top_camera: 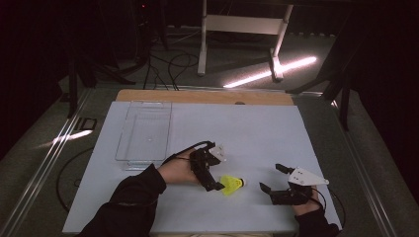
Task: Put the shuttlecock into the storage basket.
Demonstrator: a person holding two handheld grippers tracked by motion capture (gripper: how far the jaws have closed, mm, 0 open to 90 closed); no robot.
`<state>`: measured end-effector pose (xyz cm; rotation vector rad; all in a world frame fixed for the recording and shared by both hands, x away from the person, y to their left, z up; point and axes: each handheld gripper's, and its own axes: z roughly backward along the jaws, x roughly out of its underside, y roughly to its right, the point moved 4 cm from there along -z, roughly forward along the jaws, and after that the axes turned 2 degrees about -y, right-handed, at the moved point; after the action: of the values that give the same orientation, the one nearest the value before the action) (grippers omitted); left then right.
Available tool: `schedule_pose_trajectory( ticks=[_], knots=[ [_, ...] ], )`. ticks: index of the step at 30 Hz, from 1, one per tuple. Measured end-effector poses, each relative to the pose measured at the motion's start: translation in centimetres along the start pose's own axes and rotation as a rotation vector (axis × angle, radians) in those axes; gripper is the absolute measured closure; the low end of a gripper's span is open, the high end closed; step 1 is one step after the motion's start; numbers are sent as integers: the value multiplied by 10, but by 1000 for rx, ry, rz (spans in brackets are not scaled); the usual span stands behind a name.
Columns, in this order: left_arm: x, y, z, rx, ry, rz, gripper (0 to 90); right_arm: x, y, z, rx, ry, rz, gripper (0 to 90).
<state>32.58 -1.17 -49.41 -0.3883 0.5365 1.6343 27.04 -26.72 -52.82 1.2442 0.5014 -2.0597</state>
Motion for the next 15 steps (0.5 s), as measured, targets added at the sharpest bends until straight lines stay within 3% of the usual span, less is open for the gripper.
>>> schedule_pose_trajectory(
  ticks=[6, 15],
  knots=[
    [0, -2, -10, 7, -24, -32, 252, 0, 0, 0, -1, 0, -1, 102],
    [2, -9, -25, 0, -54, -33, 445, 0, -1, 0, -3, 1, -5, 102]
  ],
)
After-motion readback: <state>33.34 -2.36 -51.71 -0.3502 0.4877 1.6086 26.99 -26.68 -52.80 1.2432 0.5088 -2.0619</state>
